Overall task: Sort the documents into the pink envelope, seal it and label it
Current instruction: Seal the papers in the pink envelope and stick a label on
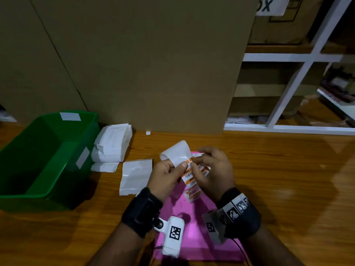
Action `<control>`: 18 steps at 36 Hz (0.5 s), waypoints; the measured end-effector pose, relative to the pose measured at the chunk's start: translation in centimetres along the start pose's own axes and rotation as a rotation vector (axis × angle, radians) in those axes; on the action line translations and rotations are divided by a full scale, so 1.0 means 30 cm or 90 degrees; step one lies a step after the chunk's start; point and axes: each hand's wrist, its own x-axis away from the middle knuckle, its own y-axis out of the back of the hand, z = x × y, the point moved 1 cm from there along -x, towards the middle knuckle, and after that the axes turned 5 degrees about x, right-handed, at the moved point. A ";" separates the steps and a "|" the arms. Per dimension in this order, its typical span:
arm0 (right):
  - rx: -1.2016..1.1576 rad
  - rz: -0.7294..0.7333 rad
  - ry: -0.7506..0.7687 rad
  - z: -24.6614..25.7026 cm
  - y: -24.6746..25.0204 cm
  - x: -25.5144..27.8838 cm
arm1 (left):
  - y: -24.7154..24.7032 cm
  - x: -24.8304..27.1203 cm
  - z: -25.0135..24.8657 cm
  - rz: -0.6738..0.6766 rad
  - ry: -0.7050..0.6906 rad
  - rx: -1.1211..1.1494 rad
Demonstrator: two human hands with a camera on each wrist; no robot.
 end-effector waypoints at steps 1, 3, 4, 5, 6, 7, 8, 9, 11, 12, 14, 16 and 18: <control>0.001 -0.003 0.016 0.006 -0.003 0.003 | -0.002 0.000 -0.003 -0.006 0.000 0.001; 0.010 -0.011 0.034 0.012 -0.014 0.008 | -0.009 0.004 -0.015 -0.027 -0.006 -0.011; 0.014 -0.014 0.036 0.011 -0.020 0.009 | -0.011 0.006 -0.018 -0.034 -0.008 -0.019; 0.017 -0.017 0.037 0.008 -0.025 0.010 | -0.010 0.008 -0.017 -0.036 -0.011 -0.026; 0.020 -0.020 0.041 0.005 -0.031 0.011 | -0.010 0.010 -0.015 -0.034 -0.013 -0.035; 0.025 -0.025 0.051 0.002 -0.035 0.013 | -0.008 0.011 -0.014 -0.037 -0.013 -0.045; 0.029 -0.030 0.060 0.000 -0.039 0.014 | -0.005 0.012 -0.013 -0.046 -0.013 -0.050; 0.033 -0.034 0.066 -0.002 -0.042 0.015 | -0.004 0.012 -0.013 -0.049 -0.010 -0.059; 0.041 -0.036 0.063 -0.006 -0.045 0.016 | -0.002 0.011 -0.013 -0.052 -0.005 -0.071; 0.044 -0.037 0.062 -0.008 -0.046 0.015 | -0.002 0.011 -0.015 -0.052 -0.006 -0.071; 0.042 -0.040 0.061 -0.009 -0.044 0.013 | -0.004 0.012 -0.016 -0.049 -0.010 -0.065; 0.030 -0.046 0.054 -0.004 -0.037 0.008 | -0.004 0.009 -0.014 -0.034 -0.005 -0.051; 0.012 -0.048 0.027 0.002 -0.029 0.000 | 0.000 0.004 -0.007 -0.032 -0.001 -0.042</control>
